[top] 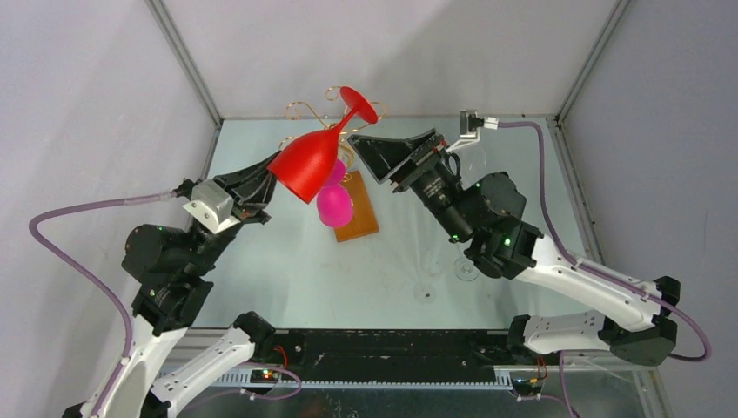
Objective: Place the wine glass upside down on the wine glass rack
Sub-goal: Turn the wine glass upside down at the wine rack.
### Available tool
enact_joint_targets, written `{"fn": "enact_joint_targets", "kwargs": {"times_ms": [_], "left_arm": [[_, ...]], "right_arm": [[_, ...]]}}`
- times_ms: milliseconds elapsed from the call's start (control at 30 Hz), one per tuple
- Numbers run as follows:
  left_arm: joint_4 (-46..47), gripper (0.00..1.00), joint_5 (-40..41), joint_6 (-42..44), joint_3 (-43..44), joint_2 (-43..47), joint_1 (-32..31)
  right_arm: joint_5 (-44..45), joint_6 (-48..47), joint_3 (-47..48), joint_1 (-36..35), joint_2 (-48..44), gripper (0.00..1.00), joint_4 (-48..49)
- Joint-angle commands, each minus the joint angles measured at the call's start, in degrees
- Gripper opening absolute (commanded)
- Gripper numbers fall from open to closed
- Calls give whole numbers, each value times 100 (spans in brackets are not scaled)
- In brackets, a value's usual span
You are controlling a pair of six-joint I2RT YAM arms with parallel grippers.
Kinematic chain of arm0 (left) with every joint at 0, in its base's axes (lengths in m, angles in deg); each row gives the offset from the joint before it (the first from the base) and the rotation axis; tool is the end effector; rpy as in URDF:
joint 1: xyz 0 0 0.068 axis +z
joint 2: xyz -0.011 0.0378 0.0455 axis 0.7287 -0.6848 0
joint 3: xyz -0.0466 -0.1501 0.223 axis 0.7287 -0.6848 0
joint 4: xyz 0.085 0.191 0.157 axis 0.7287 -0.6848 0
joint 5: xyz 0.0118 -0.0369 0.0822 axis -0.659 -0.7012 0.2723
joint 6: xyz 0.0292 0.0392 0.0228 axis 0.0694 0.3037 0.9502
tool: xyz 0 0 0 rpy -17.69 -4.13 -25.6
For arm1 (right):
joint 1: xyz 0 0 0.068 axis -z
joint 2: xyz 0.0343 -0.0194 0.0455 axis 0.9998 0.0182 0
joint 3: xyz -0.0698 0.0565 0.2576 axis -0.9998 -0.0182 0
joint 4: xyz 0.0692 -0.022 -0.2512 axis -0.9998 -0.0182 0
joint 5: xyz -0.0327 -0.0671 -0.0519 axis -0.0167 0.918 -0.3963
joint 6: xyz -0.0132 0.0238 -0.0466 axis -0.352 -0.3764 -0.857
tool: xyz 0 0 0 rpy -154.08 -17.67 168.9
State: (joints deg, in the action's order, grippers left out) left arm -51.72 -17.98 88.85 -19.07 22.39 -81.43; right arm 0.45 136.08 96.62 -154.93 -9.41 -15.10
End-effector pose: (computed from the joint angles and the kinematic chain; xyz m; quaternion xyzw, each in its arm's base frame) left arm 0.0715 -0.0561 0.4815 0.2805 0.4542 -0.1880 0.8244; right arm 0.1151 0.2264 0.4939 0.0796 0.5499 0.6450 0.5247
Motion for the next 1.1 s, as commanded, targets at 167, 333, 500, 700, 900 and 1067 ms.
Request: {"fn": "enact_joint_targets", "kwargs": {"times_ms": [167,333,500,700,900,1067], "left_arm": [[-41,0,118,193,-31,98,-98],[-146,0,77,161,-46,110,-132],[-198,0,131,186,-57,133,-162],[-196,0,146,169,-81,183,-182],[-231,7,0,202,-103,193,-191],[-379,39,-236,263,-66,191,-186]], "right_arm": [[-547,1356,466,470,476,75,271],[-675,1612,643,490,744,65,322],[-816,1814,809,503,923,48,287],[-818,1809,815,500,886,32,239],[-828,1728,815,507,870,6,323],[-892,1662,815,518,878,0,407]]}}
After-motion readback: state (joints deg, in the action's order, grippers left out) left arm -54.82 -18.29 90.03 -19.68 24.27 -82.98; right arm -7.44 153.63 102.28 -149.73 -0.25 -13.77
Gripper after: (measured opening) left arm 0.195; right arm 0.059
